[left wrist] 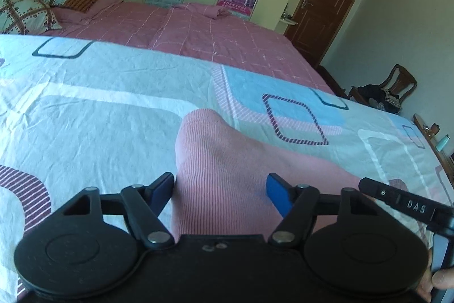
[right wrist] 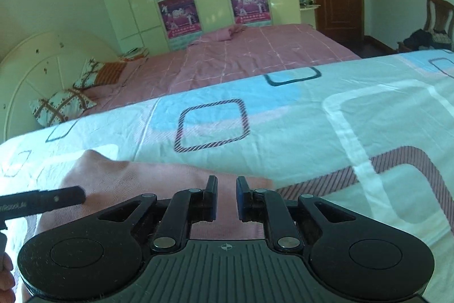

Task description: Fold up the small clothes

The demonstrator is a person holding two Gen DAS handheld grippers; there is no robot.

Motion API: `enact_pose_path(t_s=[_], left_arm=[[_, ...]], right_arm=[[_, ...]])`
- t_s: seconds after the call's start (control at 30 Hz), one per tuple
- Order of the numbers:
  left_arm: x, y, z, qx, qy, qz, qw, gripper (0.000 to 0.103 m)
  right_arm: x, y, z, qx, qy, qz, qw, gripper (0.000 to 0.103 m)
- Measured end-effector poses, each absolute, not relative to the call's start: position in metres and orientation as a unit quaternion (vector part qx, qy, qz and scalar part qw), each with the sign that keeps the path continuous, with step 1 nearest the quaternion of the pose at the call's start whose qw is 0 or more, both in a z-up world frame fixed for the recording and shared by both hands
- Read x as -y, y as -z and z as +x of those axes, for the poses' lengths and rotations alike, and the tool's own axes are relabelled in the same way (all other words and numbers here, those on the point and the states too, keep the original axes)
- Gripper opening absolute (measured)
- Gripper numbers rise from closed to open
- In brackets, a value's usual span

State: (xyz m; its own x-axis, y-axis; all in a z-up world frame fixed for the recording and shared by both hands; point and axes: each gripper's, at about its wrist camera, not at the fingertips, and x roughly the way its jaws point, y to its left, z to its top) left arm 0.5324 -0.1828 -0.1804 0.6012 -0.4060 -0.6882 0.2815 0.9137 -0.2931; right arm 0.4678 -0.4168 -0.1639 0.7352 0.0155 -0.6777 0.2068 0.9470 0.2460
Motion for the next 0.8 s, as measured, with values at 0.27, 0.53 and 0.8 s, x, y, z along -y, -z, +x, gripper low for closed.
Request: enact_pose_path(t_s=[0.27, 0.53, 0.8], left_arm=[[0.186, 0.206, 0.542, -0.424, 0.163, -0.078, 0.887, 0.072], [0.186, 0.196, 0.539, -0.424, 0.153, -0.067, 0.89, 0.078], [0.174, 0.172, 0.508, -0.392, 0.169, -0.054, 0.903, 0.075]], right_arm=[[0.396, 0.201, 0.49, -0.386, 0.076, 0.075, 0.916, 0.013], [0.404, 0.198, 0.484, -0.384, 0.065, 0.082, 0.917, 0.014], [0.404, 0.163, 0.441, -0.359, 0.036, 0.108, 0.926, 0.014]])
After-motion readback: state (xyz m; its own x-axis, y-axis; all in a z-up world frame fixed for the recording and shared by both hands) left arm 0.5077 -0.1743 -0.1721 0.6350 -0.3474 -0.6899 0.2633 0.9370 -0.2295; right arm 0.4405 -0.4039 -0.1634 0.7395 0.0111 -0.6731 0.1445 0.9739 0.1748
